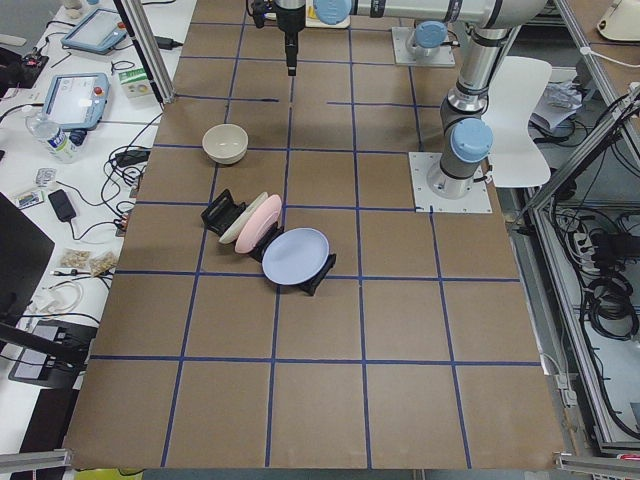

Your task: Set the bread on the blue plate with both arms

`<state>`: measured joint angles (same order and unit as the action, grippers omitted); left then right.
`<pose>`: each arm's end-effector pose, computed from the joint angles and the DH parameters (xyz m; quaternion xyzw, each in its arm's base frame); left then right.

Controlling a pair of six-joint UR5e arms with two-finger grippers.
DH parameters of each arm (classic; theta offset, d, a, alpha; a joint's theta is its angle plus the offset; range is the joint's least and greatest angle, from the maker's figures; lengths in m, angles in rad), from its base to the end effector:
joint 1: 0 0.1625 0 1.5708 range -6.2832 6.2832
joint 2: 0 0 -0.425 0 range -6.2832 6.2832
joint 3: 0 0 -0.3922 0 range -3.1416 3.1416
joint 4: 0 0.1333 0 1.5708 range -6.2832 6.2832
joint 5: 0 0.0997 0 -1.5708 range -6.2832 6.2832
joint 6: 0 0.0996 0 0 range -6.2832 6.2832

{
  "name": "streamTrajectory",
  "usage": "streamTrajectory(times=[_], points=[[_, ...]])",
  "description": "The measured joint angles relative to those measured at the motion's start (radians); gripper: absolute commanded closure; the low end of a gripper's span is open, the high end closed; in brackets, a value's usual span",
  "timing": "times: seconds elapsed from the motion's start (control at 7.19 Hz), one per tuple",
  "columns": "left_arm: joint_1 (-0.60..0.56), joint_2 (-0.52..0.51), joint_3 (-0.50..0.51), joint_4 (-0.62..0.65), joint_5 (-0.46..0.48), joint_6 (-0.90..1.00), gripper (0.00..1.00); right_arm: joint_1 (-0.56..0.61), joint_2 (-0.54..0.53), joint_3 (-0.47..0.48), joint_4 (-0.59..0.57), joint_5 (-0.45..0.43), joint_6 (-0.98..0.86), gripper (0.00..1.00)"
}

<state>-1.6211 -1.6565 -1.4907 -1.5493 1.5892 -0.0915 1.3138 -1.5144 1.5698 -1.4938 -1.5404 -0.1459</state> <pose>-0.1579 -0.5226 0.4858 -0.0207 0.9997 -0.0086 0.0086 0.0044 -0.5194 0.4533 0.0564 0.9961 0.0618 0.0281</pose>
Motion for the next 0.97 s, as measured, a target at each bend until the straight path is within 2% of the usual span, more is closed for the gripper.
streamTrajectory(times=[0.28,0.56,0.83,0.97], points=[[0.004,0.000,-0.001,0.001,0.000,0.001,0.00,-0.148,0.005,0.136,-0.137,-0.002,-0.148,0.00],[0.034,-0.003,-0.006,0.009,-0.002,0.015,0.00,-0.221,0.012,0.308,-0.330,-0.024,-0.198,0.00],[0.163,-0.003,-0.031,0.027,-0.005,0.025,0.00,-0.256,0.031,0.437,-0.515,-0.051,-0.231,0.00],[0.246,-0.003,-0.052,0.038,-0.008,0.028,0.00,-0.263,0.056,0.462,-0.569,-0.087,-0.250,0.00]])
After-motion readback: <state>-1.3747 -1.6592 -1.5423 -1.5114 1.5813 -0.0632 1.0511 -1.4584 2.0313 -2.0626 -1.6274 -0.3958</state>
